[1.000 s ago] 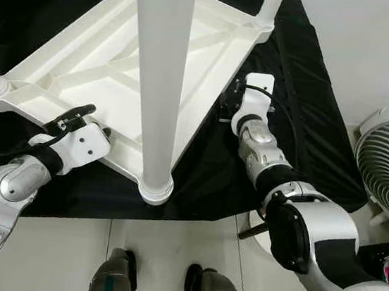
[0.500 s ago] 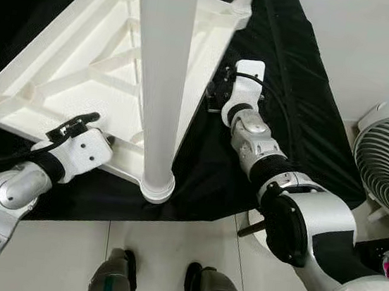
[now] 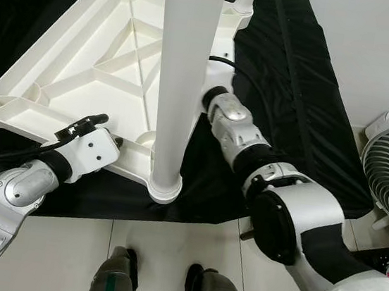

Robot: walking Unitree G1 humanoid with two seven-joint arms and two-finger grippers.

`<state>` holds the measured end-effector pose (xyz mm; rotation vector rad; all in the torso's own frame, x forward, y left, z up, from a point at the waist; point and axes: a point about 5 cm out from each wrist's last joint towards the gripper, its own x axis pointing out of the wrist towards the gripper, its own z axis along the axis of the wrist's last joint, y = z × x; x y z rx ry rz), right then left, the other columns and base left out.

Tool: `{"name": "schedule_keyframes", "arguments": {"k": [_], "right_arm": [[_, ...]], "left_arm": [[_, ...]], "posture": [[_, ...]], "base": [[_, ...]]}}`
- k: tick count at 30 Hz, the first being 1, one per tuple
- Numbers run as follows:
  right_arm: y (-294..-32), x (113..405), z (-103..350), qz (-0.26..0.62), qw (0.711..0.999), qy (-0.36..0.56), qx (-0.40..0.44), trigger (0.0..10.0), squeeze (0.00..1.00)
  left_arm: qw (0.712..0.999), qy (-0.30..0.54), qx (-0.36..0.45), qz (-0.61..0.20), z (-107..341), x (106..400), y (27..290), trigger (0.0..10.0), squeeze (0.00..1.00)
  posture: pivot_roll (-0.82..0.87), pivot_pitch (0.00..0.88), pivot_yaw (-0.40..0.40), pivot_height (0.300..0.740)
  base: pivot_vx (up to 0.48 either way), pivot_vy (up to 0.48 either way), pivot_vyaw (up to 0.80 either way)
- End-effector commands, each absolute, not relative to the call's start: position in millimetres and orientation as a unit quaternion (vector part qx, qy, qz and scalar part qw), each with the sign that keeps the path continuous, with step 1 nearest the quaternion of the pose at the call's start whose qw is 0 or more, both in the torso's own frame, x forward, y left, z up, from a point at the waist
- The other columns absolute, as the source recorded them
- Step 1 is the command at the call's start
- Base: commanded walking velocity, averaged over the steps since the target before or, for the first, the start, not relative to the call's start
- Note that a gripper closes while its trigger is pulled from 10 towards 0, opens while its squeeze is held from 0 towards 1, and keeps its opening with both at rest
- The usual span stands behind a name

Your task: Building children table

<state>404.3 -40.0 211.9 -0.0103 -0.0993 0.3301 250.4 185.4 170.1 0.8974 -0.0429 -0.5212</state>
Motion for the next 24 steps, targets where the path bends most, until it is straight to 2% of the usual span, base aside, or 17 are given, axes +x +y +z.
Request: {"name": "schedule_keyframes", "arguments": {"k": [1, 4, 5, 6, 7, 10, 11, 12, 15, 19, 21, 24], "right_arm": [[-50, 403, 201, 0.145, 0.988, -0.043, 0.01, 10.0, 0.0], [-57, 403, 198, 0.144, 0.988, -0.05, 0.013, 10.0, 0.0], [-66, 401, 193, 0.148, 0.987, -0.061, 0.012, 10.0, 0.0], [-66, 401, 193, 0.148, 0.987, -0.061, 0.012, 10.0, 0.0], [-75, 398, 186, 0.163, 0.984, -0.073, 0.013, 10.0, 0.0], [-82, 395, 182, 0.174, 0.981, -0.081, 0.013, 10.0, 0.0], [-93, 386, 172, 0.205, 0.974, -0.096, 0.017, 10.0, 0.0], [-93, 386, 172, 0.205, 0.974, -0.096, 0.017, 10.0, 0.0], [-114, 356, 159, 0.272, 0.954, -0.125, 0.023, 10.0, 0.0], [-123, 344, 158, 0.285, 0.949, -0.131, 0.03, 10.0, 0.0], [-137, 323, 164, 0.33, 0.932, -0.146, 0.026, 10.0, 0.0], [-144, 312, 166, 0.358, 0.921, -0.15, 0.017, 10.0, 0.0]], "left_arm": [[0.847, 0.06, 0.425, -0.312, 142, 245, 186, 10.0, 0.0], [0.859, 0.054, 0.414, -0.297, 145, 247, 187, 10.0, 0.0], [0.876, 0.044, 0.394, -0.275, 149, 251, 189, 10.0, 0.0], [0.876, 0.044, 0.394, -0.275, 149, 251, 189, 10.0, 0.0], [0.892, 0.035, 0.375, -0.252, 153, 256, 191, 10.0, 0.0], [0.901, 0.029, 0.362, -0.236, 155, 259, 192, 10.0, 0.0], [0.914, 0.02, 0.339, -0.22, 158, 264, 191, 10.0, 0.0], [0.914, 0.02, 0.339, -0.22, 158, 264, 191, 10.0, 0.0], [0.93, 0.006, 0.305, -0.204, 160, 272, 186, 10.0, 0.0], [0.936, 0.002, 0.288, -0.204, 159, 274, 182, 10.0, 0.0], [0.945, -0.006, 0.245, -0.216, 159, 277, 170, 10.0, 0.0], [0.946, -0.01, 0.233, -0.224, 159, 279, 165, 10.0, 0.0]], "posture": [[0.14, 0.179, -0.037, 0.74], [0.14, 0.178, -0.041, 0.74], [0.13, 0.173, -0.046, 0.74], [0.13, 0.173, -0.046, 0.74], [0.13, 0.169, -0.048, 0.74], [0.13, 0.169, -0.048, 0.74], [0.11, 0.152, -0.05, 0.74], [0.11, 0.152, -0.05, 0.74], [0.08, 0.134, -0.047, 0.74], [0.07, 0.126, -0.04, 0.74], [0.05, 0.11, -0.03, 0.74], [0.04, 0.102, -0.024, 0.74]], "base": [[0.0, 0.0, 0.0], [0.0, 0.0, 0.0], [0.0, 0.0, 0.0], [0.0, 0.0, 0.0], [0.0, 0.0, 0.0], [0.0, 0.0, 0.0], [0.0, 0.0, 0.0], [0.0, 0.0, 0.0], [0.0, 0.0, 0.0], [0.0, 0.0, 0.0], [0.0, 0.0, 0.0], [0.0, 0.0, 0.0]]}}
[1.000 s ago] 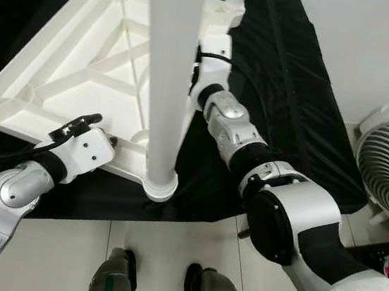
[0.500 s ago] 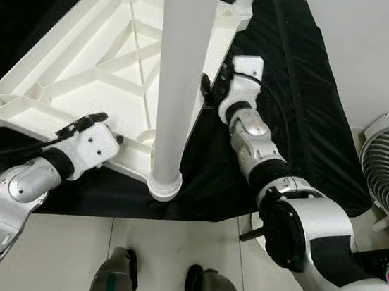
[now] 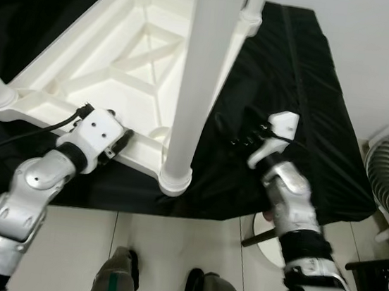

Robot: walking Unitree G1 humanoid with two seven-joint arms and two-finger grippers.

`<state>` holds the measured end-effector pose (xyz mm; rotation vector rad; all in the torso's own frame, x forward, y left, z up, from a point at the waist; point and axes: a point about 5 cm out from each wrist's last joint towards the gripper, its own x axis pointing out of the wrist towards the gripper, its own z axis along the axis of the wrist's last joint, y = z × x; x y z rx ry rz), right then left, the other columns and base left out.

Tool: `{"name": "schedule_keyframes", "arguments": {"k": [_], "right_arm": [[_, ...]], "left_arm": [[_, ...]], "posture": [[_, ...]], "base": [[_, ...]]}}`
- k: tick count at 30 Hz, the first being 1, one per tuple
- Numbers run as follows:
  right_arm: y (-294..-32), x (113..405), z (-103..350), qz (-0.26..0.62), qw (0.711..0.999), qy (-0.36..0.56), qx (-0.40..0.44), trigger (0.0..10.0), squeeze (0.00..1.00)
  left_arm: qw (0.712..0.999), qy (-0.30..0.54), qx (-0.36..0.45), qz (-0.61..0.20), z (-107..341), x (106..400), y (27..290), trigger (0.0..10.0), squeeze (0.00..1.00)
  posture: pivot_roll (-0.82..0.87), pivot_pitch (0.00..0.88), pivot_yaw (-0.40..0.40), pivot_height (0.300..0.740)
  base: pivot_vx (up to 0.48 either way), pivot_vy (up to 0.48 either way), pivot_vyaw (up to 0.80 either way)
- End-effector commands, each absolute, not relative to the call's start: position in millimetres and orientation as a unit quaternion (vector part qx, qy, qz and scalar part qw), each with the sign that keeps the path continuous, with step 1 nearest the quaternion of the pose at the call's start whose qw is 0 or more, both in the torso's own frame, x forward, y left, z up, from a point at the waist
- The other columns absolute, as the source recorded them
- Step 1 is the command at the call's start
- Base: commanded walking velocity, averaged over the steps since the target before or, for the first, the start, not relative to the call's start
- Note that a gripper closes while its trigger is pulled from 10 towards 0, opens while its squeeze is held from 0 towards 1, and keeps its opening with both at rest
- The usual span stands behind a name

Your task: Building children table

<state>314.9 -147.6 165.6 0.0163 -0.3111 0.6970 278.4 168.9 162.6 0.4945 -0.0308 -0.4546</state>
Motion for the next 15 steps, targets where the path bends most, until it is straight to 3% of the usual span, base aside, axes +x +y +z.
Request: {"name": "schedule_keyframes", "arguments": {"k": [1, 7, 9, 15], "right_arm": [[-148, 305, 167, 0.377, 0.914, -0.151, 0.01, 10.0, 0.0], [-157, 291, 166, 0.422, 0.896, -0.138, -0.007, 10.0, 0.0], [-161, 268, 159, 0.506, 0.857, -0.092, -0.018, 10.0, 0.0], [-160, 248, 154, 0.583, 0.811, -0.046, -0.019, 10.0, 0.0]], "left_arm": [[0.946, -0.012, 0.227, -0.229, 159, 280, 162, 10.0, 0.0], [0.946, -0.014, 0.226, -0.232, 160, 283, 160, 10.0, 0.0], [0.948, -0.015, 0.23, -0.221, 161, 288, 165, 10.0, 0.0], [0.949, -0.015, 0.229, -0.216, 162, 289, 166, 10.0, 0.0]], "posture": [[0.04, 0.102, -0.024, 0.74], [0.03, 0.099, -0.017, 0.74], [0.03, 0.098, -0.014, 0.74], [0.04, 0.101, -0.021, 0.74]], "base": [[0.0, 0.0, 0.0], [0.0, 0.0, 0.0], [0.0, 0.0, 0.0], [0.0, 0.0, 0.0]]}}
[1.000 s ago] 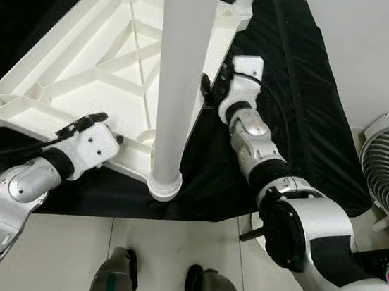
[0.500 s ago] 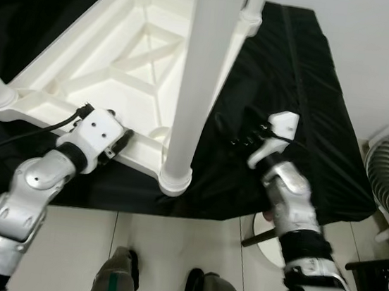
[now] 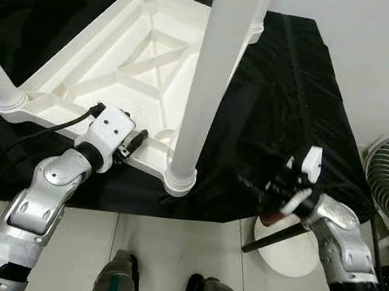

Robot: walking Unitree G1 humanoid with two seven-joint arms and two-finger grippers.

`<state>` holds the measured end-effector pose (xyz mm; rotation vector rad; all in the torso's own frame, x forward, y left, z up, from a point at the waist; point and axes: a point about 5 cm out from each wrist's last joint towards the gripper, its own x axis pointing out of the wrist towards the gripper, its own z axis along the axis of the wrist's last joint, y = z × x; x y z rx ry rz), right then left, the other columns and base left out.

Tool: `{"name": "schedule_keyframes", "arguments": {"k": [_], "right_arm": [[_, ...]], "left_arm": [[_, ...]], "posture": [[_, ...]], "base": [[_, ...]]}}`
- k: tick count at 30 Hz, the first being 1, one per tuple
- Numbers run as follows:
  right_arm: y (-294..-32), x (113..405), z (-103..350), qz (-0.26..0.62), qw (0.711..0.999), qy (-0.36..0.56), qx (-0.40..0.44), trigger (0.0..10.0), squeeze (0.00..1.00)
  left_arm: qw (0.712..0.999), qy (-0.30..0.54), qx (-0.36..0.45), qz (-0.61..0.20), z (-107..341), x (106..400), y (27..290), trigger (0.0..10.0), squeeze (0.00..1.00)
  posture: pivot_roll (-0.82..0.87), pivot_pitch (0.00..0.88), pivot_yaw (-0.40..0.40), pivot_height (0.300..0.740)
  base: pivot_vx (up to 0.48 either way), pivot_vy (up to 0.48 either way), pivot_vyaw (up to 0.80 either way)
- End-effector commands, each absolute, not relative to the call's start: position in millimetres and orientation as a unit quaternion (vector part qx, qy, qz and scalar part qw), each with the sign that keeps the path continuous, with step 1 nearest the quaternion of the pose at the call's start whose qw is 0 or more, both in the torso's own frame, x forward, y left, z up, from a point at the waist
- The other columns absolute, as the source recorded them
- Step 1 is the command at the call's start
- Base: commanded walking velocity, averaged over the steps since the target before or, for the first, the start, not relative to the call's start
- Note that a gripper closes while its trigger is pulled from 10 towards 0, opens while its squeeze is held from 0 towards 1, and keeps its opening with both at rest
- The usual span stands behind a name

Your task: Building children table

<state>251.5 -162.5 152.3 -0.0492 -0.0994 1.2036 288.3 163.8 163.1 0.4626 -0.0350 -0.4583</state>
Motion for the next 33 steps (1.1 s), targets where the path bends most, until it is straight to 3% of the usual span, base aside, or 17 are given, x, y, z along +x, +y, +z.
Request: {"name": "schedule_keyframes", "arguments": {"k": [1, 9, 15, 26, 33], "right_arm": [[-160, 244, 155, 0.602, 0.798, -0.033, -0.017, 10.0, 0.0], [-152, 248, 165, 0.624, 0.78, -0.03, -0.011, 10.0, 0.0], [-134, 261, 168, 0.614, 0.788, -0.042, -0.022, 10.0, 0.0], [-98, 267, 172, 0.65, 0.759, -0.05, -0.005, 10.0, 0.0], [-81, 276, 173, 0.639, 0.768, -0.048, -0.002, 10.0, 0.0]], "left_arm": [[0.949, -0.015, 0.229, -0.215, 161, 289, 166, 10.0, 0.0], [0.95, -0.013, 0.231, -0.207, 159, 288, 165, 10.0, 0.0], [0.952, -0.011, 0.221, -0.213, 160, 284, 165, 10.0, 0.0], [0.957, -0.004, 0.2, -0.211, 174, 280, 168, 10.0, 0.0], [0.958, 0.01, 0.185, -0.218, 176, 276, 166, 10.0, 0.0]], "posture": [[0.04, 0.102, -0.028, 0.74], [0.05, 0.105, -0.044, 0.74], [0.06, 0.103, -0.06, 0.74], [0.08, 0.104, -0.073, 0.74], [0.1, 0.101, -0.079, 0.74]], "base": [[0.0, 0.0, 0.0], [0.0, 0.0, 0.0], [0.0, 0.0, 0.0], [0.0, 0.0, 0.0], [0.0, 0.0, 0.0]]}}
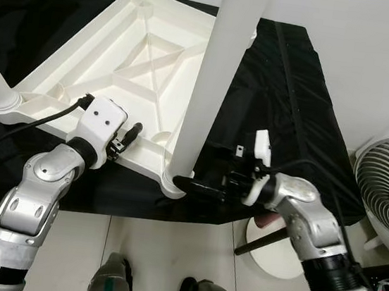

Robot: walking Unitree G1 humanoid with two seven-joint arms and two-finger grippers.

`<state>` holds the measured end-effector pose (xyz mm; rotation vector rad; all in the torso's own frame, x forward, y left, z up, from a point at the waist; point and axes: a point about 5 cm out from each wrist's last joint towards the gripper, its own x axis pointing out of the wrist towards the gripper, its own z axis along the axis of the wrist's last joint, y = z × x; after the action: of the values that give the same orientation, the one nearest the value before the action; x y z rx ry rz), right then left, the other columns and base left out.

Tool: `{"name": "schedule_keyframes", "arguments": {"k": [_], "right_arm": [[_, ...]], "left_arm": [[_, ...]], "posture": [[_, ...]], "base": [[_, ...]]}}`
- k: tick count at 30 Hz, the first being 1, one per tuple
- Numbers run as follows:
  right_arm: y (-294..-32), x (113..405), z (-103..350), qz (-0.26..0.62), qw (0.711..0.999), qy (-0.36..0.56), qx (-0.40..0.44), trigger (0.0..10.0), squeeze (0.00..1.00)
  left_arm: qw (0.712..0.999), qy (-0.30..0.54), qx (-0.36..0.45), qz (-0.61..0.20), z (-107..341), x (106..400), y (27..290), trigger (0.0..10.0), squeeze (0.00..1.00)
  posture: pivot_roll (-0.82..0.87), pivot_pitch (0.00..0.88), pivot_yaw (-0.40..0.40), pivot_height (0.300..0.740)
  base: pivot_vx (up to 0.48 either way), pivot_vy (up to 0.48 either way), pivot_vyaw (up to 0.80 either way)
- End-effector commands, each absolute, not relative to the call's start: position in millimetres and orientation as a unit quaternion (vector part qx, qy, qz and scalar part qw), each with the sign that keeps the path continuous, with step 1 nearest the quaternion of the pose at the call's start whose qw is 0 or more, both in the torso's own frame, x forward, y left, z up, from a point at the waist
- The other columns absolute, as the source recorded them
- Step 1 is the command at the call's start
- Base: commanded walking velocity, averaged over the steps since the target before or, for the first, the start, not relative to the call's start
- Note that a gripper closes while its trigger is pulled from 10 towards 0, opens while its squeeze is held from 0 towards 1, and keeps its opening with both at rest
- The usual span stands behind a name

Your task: Building children table

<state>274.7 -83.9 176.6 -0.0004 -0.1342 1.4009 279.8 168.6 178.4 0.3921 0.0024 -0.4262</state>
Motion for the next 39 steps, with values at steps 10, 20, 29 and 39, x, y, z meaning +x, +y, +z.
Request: {"name": "schedule_keyframes", "arguments": {"k": [10, 20, 29, 39], "right_arm": [[-72, 281, 165, 0.628, 0.778, -0.013, -0.001, 4.9, 0.0], [-75, 288, 159, 0.596, 0.803, 0.005, -0.017, 0.0, 0.0], [-86, 309, 159, 0.428, 0.904, 0.002, 0.013, 0.0, 0.0], [-96, 305, 152, 0.328, 0.944, 0.01, 0.023, 0.0, 0.0]], "left_arm": [[0.965, 0.025, 0.148, -0.213, 178, 275, 163, 10.0, 0.0], [0.964, 0.011, 0.108, -0.242, 189, 272, 156, 10.0, 0.0], [0.964, 0.022, 0.103, -0.242, 182, 270, 146, 10.0, 0.0], [0.964, 0.023, 0.098, -0.245, 181, 272, 141, 10.0, 0.0]], "posture": [[0.09, 0.093, -0.092, 0.74], [0.09, 0.083, -0.098, 0.74], [0.08, 0.079, -0.102, 0.74], [0.06, 0.067, -0.081, 0.74]], "base": [[0.0, 0.0, 0.0], [0.0, 0.0, 0.0], [0.0, 0.0, 0.0], [0.0, 0.0, 0.0]]}}
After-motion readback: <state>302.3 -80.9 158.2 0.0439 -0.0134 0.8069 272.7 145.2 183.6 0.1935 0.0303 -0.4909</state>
